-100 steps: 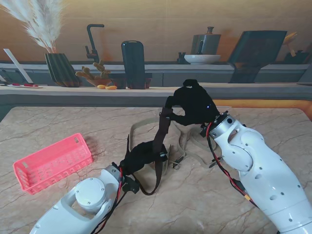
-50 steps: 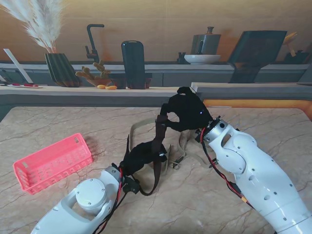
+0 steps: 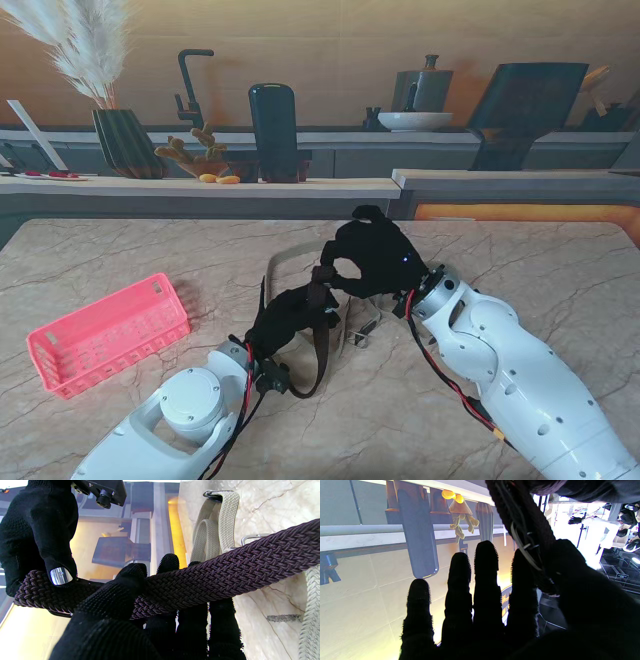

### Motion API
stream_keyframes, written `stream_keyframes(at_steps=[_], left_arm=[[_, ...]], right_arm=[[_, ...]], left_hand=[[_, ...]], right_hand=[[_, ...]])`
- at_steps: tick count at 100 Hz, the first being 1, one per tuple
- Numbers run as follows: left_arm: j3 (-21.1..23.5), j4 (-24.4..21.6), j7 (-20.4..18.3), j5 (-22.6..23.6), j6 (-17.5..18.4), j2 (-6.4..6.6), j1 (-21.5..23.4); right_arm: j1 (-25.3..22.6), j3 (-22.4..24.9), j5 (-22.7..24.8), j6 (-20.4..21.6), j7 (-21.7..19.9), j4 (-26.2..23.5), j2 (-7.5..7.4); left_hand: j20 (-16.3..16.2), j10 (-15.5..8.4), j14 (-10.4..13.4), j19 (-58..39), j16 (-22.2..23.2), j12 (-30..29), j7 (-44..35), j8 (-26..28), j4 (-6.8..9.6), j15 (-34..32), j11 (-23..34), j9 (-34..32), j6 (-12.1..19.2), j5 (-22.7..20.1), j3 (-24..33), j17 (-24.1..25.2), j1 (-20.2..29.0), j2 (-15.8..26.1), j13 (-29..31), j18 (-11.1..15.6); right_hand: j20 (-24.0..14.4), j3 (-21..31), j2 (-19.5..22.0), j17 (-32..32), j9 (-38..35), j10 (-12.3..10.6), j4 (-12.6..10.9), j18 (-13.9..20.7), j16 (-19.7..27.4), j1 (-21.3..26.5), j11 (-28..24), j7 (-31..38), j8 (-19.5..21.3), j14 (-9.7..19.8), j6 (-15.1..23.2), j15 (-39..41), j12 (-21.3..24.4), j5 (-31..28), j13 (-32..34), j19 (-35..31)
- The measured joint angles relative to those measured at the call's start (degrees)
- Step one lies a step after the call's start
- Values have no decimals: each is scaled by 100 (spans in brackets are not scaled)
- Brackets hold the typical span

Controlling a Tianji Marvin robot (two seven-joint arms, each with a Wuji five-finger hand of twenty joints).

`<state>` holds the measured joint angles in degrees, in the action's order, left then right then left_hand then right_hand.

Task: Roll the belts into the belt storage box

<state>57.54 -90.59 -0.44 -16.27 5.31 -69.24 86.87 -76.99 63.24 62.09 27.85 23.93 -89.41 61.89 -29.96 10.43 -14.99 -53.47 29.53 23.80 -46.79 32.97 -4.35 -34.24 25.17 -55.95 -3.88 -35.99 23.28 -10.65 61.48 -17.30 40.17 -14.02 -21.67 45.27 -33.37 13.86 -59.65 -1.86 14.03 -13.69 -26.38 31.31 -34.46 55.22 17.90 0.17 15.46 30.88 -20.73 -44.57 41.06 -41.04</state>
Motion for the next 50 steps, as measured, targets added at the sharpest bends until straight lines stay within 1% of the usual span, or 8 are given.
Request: stream_keyframes(at_steps=[13, 17, 21, 28, 34, 41, 46, 50], left_arm=[[0, 8, -13, 22, 36, 1, 3], [1, 13, -18, 25, 51, 3, 5], [5, 14, -32, 25, 64, 4, 8], [19, 19, -83, -1, 98, 7, 16], [33, 45, -187, -60, 178, 15, 17], [52, 98, -389, -92, 308, 38, 15], [54, 135, -467, -92, 393, 63, 8], [53, 155, -478, -93, 428, 78, 4]], right_arm=[[-22, -48, 6, 29, 21, 4, 0], [-25, -61, -10, 38, 18, 9, 0], [-29, -75, -39, 52, 2, 16, 1], [-35, -95, -57, 77, -13, 26, 1], [-44, -98, -28, 86, -9, 34, 1], [-58, -94, -10, 87, -8, 38, 1], [-74, -86, -23, 87, -33, 39, 1], [-83, -83, -44, 86, -65, 43, 1]], left_hand=[[0, -31, 0, -4, 0, 0, 0, 0, 0, -6, 1, 2, -52, 0, 18, 0, -100, 0, 0, 0], [0, -33, 0, -4, 0, 33, 0, 0, 5, -6, 1, 3, -53, -62, 149, 0, -161, -116, 0, -2], [0, -35, 0, -4, 0, 34, 28, -20, 12, -6, 1, 9, -57, -5, 311, 0, -365, -124, 0, -2], [0, -47, 0, -4, 0, -56, 221, -37, 22, 18, 0, 222, -178, 101, 671, 0, -874, -512, 0, -5], [2, -54, 0, 64, 0, -154, 631, 0, 23, 176, -114, 475, -421, 172, 926, 1, -1700, -537, -64, -10], [2, -60, 36, 217, 0, -200, 980, 3, 25, 364, -195, 687, -639, 360, 1126, 72, -2510, -831, -160, -22], [2, -63, 57, 292, 0, -204, 1097, 2, 25, 431, -230, 684, -690, 424, 1215, 108, -2916, -1071, -163, -43], [2, -70, 59, 366, 0, -210, 1168, 2, 25, 498, -275, 799, -693, 485, 1311, 128, -3189, -1135, -168, -75]], right_hand=[[0, 0, 0, 0, 0, 0, 0, 0, 0, 0, 0, 1, -1, 0, -51, 0, 0, 0, 0, 0], [0, 0, 0, -1, 0, 0, 0, 0, 0, 0, 0, 1, -1, 0, -73, 0, 0, 1, 0, 0], [0, 0, 0, -1, 0, 0, 0, 0, 0, 0, 0, 1, -1, 0, -102, 0, 0, 1, 0, 0], [0, 0, 0, -2, 0, 1, 0, 0, 0, 0, 0, 1, -1, 0, -140, 0, 0, 3, 0, 0], [0, 0, 0, -2, 0, 1, 0, 0, 0, 0, 0, 1, -1, 0, -170, 0, 0, 10, 0, 0], [0, 0, 0, -2, 0, 1, 0, 0, 0, 0, 0, 1, -1, 0, -171, 0, 0, 14, 0, 0], [0, 0, 0, -2, 0, 1, 0, 0, 0, 0, 0, 2, -4, 0, -171, 0, 0, 59, 0, 0], [0, 0, 0, -2, 0, 2, 0, 0, 0, 0, 0, 2, -11, 0, -171, 0, 0, 90, 0, 0]])
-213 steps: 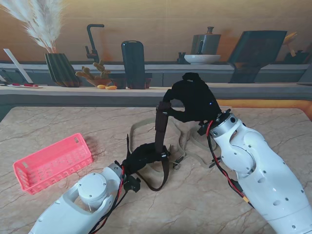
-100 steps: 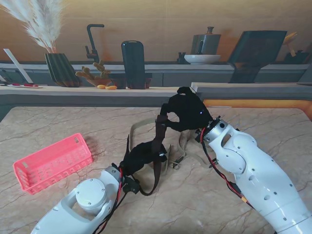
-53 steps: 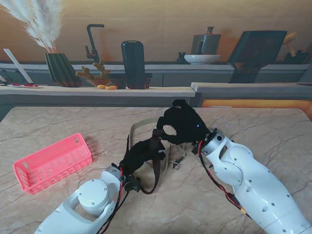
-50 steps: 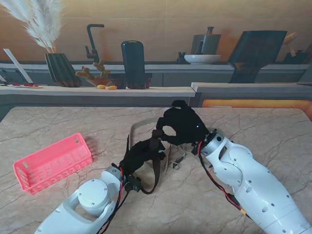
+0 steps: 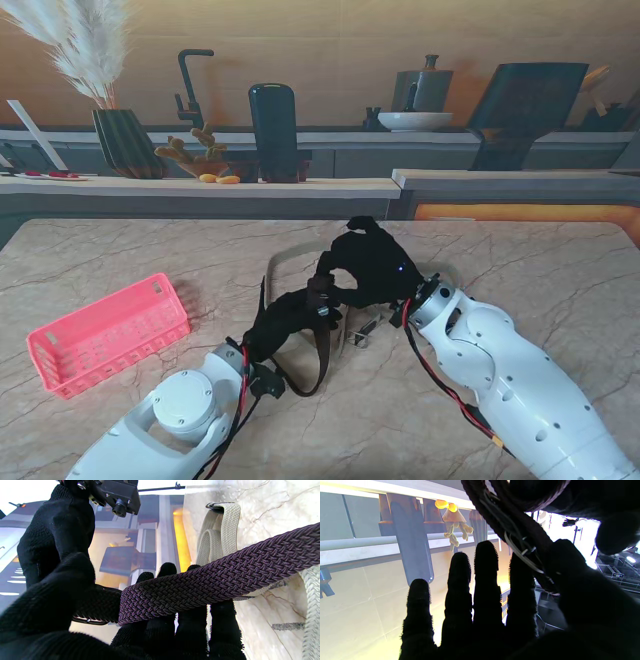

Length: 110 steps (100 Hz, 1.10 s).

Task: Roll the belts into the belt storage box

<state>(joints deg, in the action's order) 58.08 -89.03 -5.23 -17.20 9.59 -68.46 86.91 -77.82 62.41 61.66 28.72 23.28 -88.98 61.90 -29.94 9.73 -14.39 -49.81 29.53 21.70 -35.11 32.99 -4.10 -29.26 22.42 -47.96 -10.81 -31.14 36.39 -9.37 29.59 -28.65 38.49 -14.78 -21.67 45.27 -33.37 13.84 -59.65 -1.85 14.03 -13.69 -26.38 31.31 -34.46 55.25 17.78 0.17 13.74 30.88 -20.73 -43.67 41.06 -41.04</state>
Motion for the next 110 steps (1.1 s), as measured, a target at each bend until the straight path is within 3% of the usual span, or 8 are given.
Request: stream_keyframes(at_steps=[11, 17, 37, 57, 79, 93, 110], left_arm=[[13, 43, -139, -232, 34, 27, -4], [28, 67, -232, -338, 52, 37, -7], [51, 97, -227, -395, 41, 47, 3], [70, 97, -208, -510, -32, 47, 46], [92, 90, -194, -682, -72, 43, 102], [132, 41, -185, -952, -170, 26, 152], [166, -1, -157, -1002, -222, 16, 188]], right_arm=[[-5, -7, -42, -2, -58, 34, 0], [2, -26, -60, -5, -71, 65, -2], [102, -184, -263, 17, -182, 220, -2], [227, -344, -294, 108, -214, 389, -2], [267, -424, -418, 111, -323, 468, 5], [270, -455, -473, 108, -397, 483, 10], [272, -485, -493, 114, -469, 498, 10]], left_hand=[[0, -3, 4, 161, -63, -49, 229, -66, -48, 188, -70, 179, -104, 112, 154, 48, -514, -281, -64, -20], [0, -8, 6, 235, -63, -51, 302, -67, -268, 267, -73, 178, -241, 162, 271, 63, -823, -367, -65, -25], [-49, -8, 7, 290, -63, -52, 520, -142, -336, 274, -125, 179, -413, 245, 412, 71, -1146, -363, -65, -30], [-116, 43, 8, 291, -60, -52, 521, -192, -394, 274, -126, 179, -644, 334, 415, 20, -1177, -363, -65, -30], [-195, 113, 8, 184, 10, -52, 532, -194, -394, 114, -97, 123, -785, 335, 415, -104, -1178, -355, -47, -30], [-206, 113, 8, 4, 62, -20, 534, -194, -394, -72, -2, 32, -837, 336, 397, -220, -1167, -300, 106, -16], [-260, 97, 8, -207, 83, 32, 535, -154, -394, -257, 135, -34, -837, 418, 389, -341, -768, -229, 175, -5]], right_hand=[[0, 0, 0, 0, 0, 0, 0, 0, 0, 0, 0, 0, -27, 0, 0, 0, 0, 105, 0, 0], [0, 0, 0, 0, 0, 0, 0, 0, 0, 0, 0, 0, -42, 0, -1, 0, 0, 128, 0, 0], [0, 0, -70, -1, 0, 6, 0, 0, 0, 0, -2, 1, -39, -4, -74, 0, 0, 276, 0, 0], [0, -13, -130, -1, 11, 128, 0, 1, 0, 0, -16, 73, 3, -11, -176, 0, -11, 340, 0, 0], [0, -15, -140, -3, 69, 230, 0, 1, -244, -3, -449, 80, 24, -17, -178, 338, -199, 417, 0, 0], [0, 69, -396, -14, 113, 229, -1, 1, -299, -24, -515, 110, -39, -26, -149, 411, -265, 498, 0, 0], [0, 271, -650, -60, 257, 267, -10, 1, -302, -171, -592, 205, -37, -46, 165, 411, -343, 633, -16, 0]])
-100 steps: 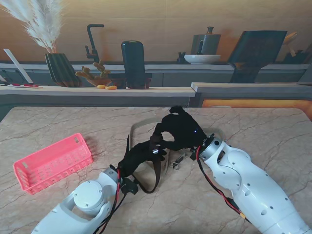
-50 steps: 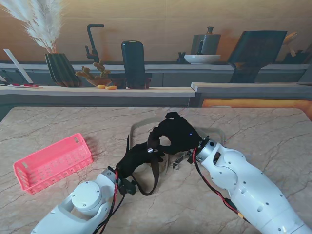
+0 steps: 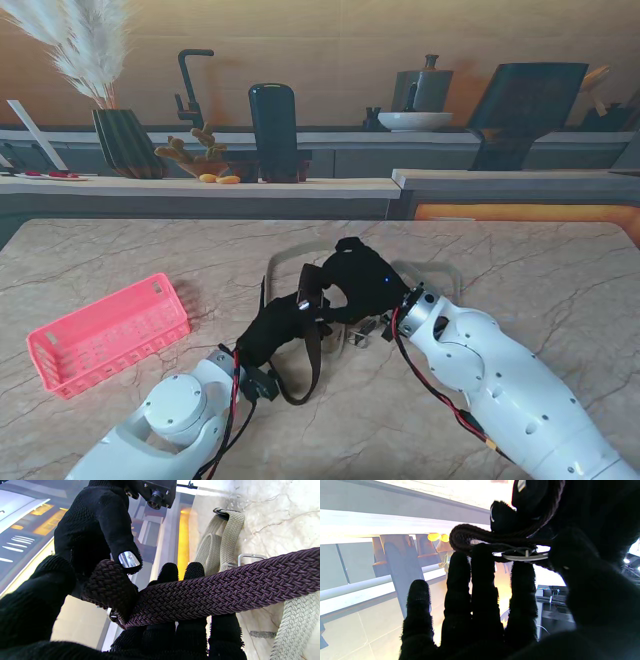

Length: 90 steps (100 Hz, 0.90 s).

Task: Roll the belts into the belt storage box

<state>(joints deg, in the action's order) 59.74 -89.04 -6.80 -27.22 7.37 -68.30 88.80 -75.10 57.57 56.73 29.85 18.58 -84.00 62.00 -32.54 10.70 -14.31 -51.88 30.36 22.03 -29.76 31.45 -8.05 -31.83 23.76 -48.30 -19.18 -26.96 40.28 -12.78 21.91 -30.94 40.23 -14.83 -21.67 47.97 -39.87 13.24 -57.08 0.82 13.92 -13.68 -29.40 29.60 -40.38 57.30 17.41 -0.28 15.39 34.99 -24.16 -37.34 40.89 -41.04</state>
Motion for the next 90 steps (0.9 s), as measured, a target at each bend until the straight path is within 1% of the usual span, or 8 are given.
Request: stream_keyframes(at_steps=[15, 20, 30, 43, 54, 69, 79, 90], left_arm=[[21, -29, -19, 22, 0, 4, 13], [36, -33, -69, 47, 1, 10, 11], [58, -33, -136, 121, -2, 32, 3], [63, -52, -143, 165, -50, 44, -15], [62, -114, -142, 129, -156, 35, -32], [60, -170, -210, 69, -176, 19, -76], [44, -183, -221, 130, -177, 12, -112], [28, -182, -202, 246, -178, 9, -139]], right_arm=[[0, -14, 5, 0, -7, 15, -3], [-3, -16, 12, 0, -12, 17, -5], [-9, -14, 20, 0, -13, 17, -7], [-68, 57, 99, -3, -8, -11, -7], [-224, 246, 214, 50, 15, -142, -3], [-567, 608, 562, 186, 311, -490, -7], [-828, 850, 797, 190, 721, -801, -10], [-1092, 1160, 928, 68, 948, -1134, -8]], left_hand=[[0, -123, 77, -156, 1, 57, 1, 26, 0, -134, 88, -69, 0, 76, 7, -153, 985, -1, 170, 76], [0, -171, 119, -182, 1, 62, 1, 82, 192, -154, 166, -136, 0, 99, 1, -205, 1410, 135, 251, 113], [0, -264, 191, -231, 1, 558, 1, 85, 191, -157, -29, -412, 0, 103, -56, -327, 2416, 229, 373, 148], [9, -224, 210, -232, 21, 858, -86, 88, 148, -157, -416, -534, 0, 104, -75, -337, 3225, 334, 376, 174], [12, -184, 210, -232, 229, 853, -203, 88, 109, -39, -430, -532, 223, 77, -94, -331, 3422, 437, 377, 174], [12, -249, 210, -232, 565, 942, -592, 214, 99, 12, -424, -446, 1072, -26, -252, -292, 3746, 621, 380, 174], [-14, -259, 210, -232, 1014, 1466, -803, 372, 99, -161, -312, -383, 1295, -31, -460, -291, 3927, 675, 380, 174], [-359, -263, 210, -526, 1565, 2219, -895, 543, 95, -750, -78, -265, 1426, -31, -771, -300, 4176, 753, 380, 173]], right_hand=[[0, 154, -58, -2, 55, 23, -18, 0, -1, 0, -64, 23, 63, -26, 455, 0, -3, 3, -13, 0], [0, 184, -58, -2, 57, 32, -19, 0, -1, 0, -73, 32, 68, -29, 599, 0, -3, 3, -13, 0], [0, 187, -58, -3, 65, 32, -24, 0, -36, 18, -78, 34, 71, -37, 700, 0, -3, 3, -13, 0], [0, 263, -53, -4, 151, 32, -106, 0, -41, 97, -66, -99, 2, -41, 848, 0, 60, 58, -18, 0], [0, 407, -36, -4, 269, 32, -148, 0, -42, 57, 30, -271, -7, -50, 854, 0, 68, 64, -19, 0], [0, 387, 211, -4, 439, 88, -230, 0, -43, -257, 213, -570, 185, -56, 511, 0, 73, 44, -21, 26], [-44, 387, 214, -4, 503, 88, -230, 0, -43, -328, 247, -628, 273, -57, 273, 0, 74, 112, -22, 28], [-47, 387, 281, 5, 504, 88, -230, 0, -43, -335, 247, -624, 377, -57, 262, 0, 75, 130, -22, 28]])
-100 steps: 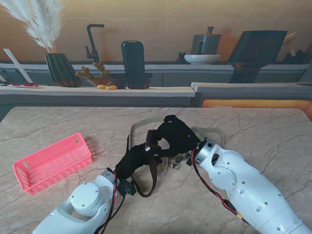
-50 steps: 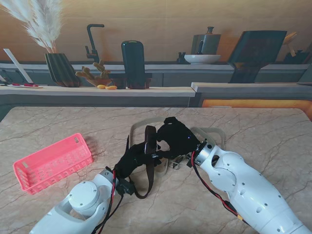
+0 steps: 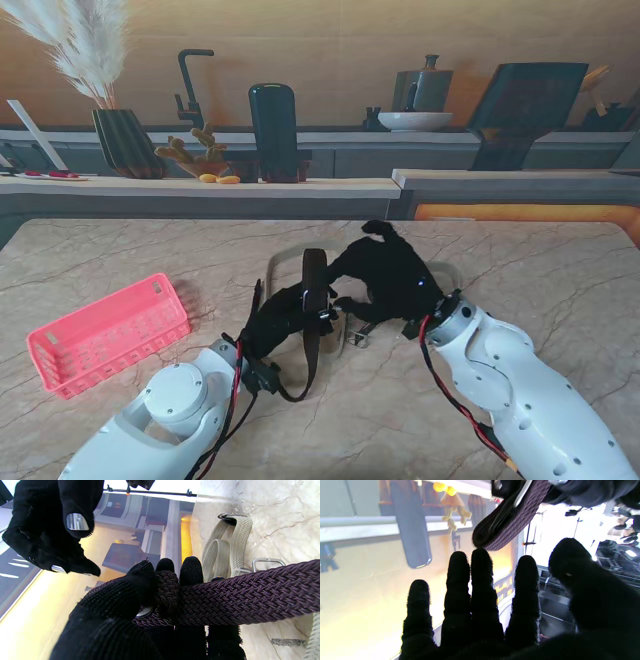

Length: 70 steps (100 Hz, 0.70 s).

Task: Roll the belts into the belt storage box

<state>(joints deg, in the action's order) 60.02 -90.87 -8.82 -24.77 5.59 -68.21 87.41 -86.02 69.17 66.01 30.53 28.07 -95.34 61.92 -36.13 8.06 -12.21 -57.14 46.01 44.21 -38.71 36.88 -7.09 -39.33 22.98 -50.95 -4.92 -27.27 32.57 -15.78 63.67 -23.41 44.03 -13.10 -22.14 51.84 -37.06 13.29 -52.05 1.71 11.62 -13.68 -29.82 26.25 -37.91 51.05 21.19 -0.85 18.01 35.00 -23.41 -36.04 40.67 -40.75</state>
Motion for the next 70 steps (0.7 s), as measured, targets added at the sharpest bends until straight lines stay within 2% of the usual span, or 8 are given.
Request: stream_keyframes(at_steps=[4, 10, 22, 33, 40, 53, 62, 70], left_arm=[[-1, 0, 1, 9, -2, -1, -5], [-2, 0, 4, 22, -2, -1, -8], [-45, 11, 81, 296, 38, 3, -29], [-164, 52, 288, 865, 281, 14, -76], [-221, 96, 301, 1024, 430, 23, -111], [-305, 152, 257, 1205, 530, 65, -182], [-340, 186, 191, 1356, 615, 95, -217], [-363, 210, 138, 1428, 680, 120, -240]], right_arm=[[-89, 110, -17, -102, -7, -105, 4], [-220, 279, -110, -261, -67, -239, 20], [-413, 522, -551, -563, -423, -389, 52], [-498, 606, -1275, -776, -1122, -429, 77], [-507, 614, -1706, -802, -1563, -425, 88], [-458, 561, -2028, -885, -2153, -355, 87], [-358, 457, -2235, -950, -2353, -249, 62], [-246, 375, -2867, -989, -2766, -156, 42]], left_hand=[[-91, 0, 0, -58, 94, 211, -57, 76, -1, -139, 66, 54, 45, 0, -119, 0, 73, 55, 0, 0], [-209, -6, 0, -67, 190, 541, -137, 195, -1, -251, 167, 105, 104, 7, -253, -1, 147, 118, 0, -1], [-307, -27, 0, -69, 221, 876, -318, 414, 49, -406, 231, 116, 192, 20, -419, -1, 209, 174, 0, -16], [-354, -30, 0, -70, 266, 916, -584, 668, 49, -413, 253, 116, 275, 37, -530, 6, 302, 176, 0, -23], [-355, -33, 0, -70, 266, 964, -687, 825, 49, -413, 275, 163, 312, 37, -596, 25, 341, 233, -1, -24], [-356, -47, 0, -70, 266, 964, -801, 974, 49, -413, 277, 163, 367, 37, -597, 27, 344, 234, -2, -27], [-356, -49, 0, -70, 267, 964, -806, 1037, 49, -413, 280, 163, 380, 37, -597, 39, 344, 235, -2, -30], [-356, -49, 0, -69, 267, 964, -808, 1058, 49, -413, 282, 163, 381, 35, -597, 40, 344, 235, -2, -33]], right_hand=[[-2, 0, 42, 15, 86, 0, -19, 0, -15, -66, 2, -24, 153, 0, -99, 0, 1, 91, -2, 0], [-55, -12, 302, 97, 325, 11, -417, 1, -146, -234, -4, -361, 618, 0, -365, 133, 2, 429, -20, 0], [-236, -455, 333, 381, 779, 164, -419, 157, -533, -348, -165, -706, 961, 0, -870, 700, -89, 1016, 90, -282], [-520, -877, 334, 582, 1069, 266, -419, 240, -905, -347, -322, -970, 972, 0, -1054, 1294, -302, 1157, 205, -591], [-696, -1166, 338, 637, 1224, 311, -420, 317, -1146, -347, -462, -1162, 972, 1, -1144, 1620, -486, 1219, 200, -671], [-1108, -1667, 332, 646, 1731, 377, -473, 385, -1709, -421, -958, -1532, 972, 102, -1316, 2233, -1102, 1522, 181, -742], [-1304, -1626, 331, 650, 1934, 400, -500, 392, -1997, -647, -1124, -1823, 972, 215, -1476, 2447, -1462, 1732, 157, -773], [-1387, -1623, 329, 650, 1936, 420, -500, 392, -2147, -648, -1250, -1980, 972, 247, -1547, 2588, -1675, 1861, 137, -774]])
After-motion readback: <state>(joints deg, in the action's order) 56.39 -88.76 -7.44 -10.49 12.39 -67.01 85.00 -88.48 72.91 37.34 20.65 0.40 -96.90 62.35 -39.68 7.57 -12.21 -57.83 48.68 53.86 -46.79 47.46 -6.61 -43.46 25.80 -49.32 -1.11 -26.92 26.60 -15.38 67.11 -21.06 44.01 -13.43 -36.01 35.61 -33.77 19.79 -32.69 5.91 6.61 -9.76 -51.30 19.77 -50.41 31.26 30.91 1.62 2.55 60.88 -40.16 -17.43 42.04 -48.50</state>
